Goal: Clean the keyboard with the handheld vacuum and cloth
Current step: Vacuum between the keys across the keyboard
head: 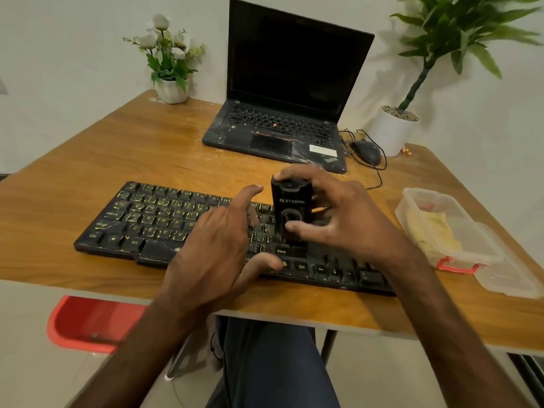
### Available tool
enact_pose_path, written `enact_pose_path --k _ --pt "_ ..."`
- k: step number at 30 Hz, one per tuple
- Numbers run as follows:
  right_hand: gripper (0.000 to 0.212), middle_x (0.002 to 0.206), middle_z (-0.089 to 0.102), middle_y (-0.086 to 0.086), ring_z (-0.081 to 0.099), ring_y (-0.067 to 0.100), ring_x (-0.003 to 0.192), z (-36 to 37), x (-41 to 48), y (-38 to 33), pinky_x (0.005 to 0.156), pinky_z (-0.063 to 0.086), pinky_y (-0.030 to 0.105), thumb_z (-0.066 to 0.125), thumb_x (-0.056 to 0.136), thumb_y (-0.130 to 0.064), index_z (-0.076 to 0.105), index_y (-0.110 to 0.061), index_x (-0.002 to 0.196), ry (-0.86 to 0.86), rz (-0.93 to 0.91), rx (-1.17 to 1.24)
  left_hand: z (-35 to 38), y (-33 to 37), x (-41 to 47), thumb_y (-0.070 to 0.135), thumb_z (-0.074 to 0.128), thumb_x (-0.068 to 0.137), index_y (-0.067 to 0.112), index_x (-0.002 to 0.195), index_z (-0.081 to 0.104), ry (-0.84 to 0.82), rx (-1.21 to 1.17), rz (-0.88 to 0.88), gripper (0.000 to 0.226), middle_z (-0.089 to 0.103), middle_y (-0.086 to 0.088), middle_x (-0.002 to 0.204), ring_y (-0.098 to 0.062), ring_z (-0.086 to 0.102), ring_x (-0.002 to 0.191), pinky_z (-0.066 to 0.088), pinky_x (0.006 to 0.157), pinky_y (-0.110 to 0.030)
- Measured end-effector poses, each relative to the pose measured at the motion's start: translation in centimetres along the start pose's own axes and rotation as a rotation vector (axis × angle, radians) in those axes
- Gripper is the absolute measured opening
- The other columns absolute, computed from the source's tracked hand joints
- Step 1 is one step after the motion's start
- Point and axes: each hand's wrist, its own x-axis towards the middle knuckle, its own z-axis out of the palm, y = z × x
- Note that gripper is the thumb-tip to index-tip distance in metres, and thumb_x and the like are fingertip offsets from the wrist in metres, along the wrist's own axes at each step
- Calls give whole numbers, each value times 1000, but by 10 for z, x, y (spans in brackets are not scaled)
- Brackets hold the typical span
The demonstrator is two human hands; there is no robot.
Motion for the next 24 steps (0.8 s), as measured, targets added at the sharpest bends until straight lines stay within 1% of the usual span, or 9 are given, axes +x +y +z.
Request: enact_pose_path --k 3,6,9,11,12,15,17,21,24 --pt "69 132 58 -1 64 11 110 4 9 10 77 62 31 79 83 -16 45 -32 140 119 26 -92 -1 0 1 81 18 92 18 152 16 -8 17 2 87 54 2 112 -9 49 91 37 91 -35" --pt "68 132 57 -2 62 10 113 3 10 12 80 61 31 79 82 -16 45 -31 140 154 50 -72 -2 2 1 80 17 93 18 151 16 -21 39 0 85 57 0 113 -9 50 93 40 89 -35" --pt "68 128 59 -6 67 11 104 -6 -2 -1 73 62 30 82 80 -13 49 -32 136 18 59 78 -1 1 1 78 19 94 19 151 17 -26 46 6 83 57 -1 112 -12 53 94 43 90 -37" --pt "67 129 59 -9 67 12 106 -8 -11 -5 73 61 28 82 79 -10 50 -28 135 -73 16 139 0 0 2 78 19 94 18 151 17 -29 59 7 83 58 -1 112 -14 55 96 43 92 -38" --pt "67 129 59 -9 67 11 106 -8 -12 -3 74 61 28 82 80 -11 50 -28 136 -57 10 97 0 0 2 78 18 94 17 151 17 -30 72 12 84 58 -2 113 -14 56 97 44 94 -39" --pt "68 128 61 -4 65 8 107 -9 -10 13 75 62 31 80 82 -16 46 -33 138 133 58 -116 0 1 1 78 15 94 16 151 19 -28 83 29 84 58 0 112 -13 55 94 44 95 -41" --pt "67 129 59 -8 64 6 108 -9 -13 15 75 62 31 80 81 -17 48 -31 138 205 74 -88 -1 2 1 78 16 94 17 151 19 -21 69 28 84 57 1 112 -12 54 93 43 95 -40" --pt "64 127 57 -15 65 11 111 5 -33 -11 76 61 26 81 79 -11 51 -25 133 74 -64 140 -1 1 1 79 15 94 17 151 19 -26 48 32 85 57 1 113 -11 53 93 42 95 -38" --pt "65 126 57 -14 64 8 110 12 -31 -12 78 59 22 80 81 -14 47 -28 135 75 -100 89 -1 0 1 78 15 94 14 151 20 -27 51 45 86 57 -1 112 -12 54 93 43 95 -40"
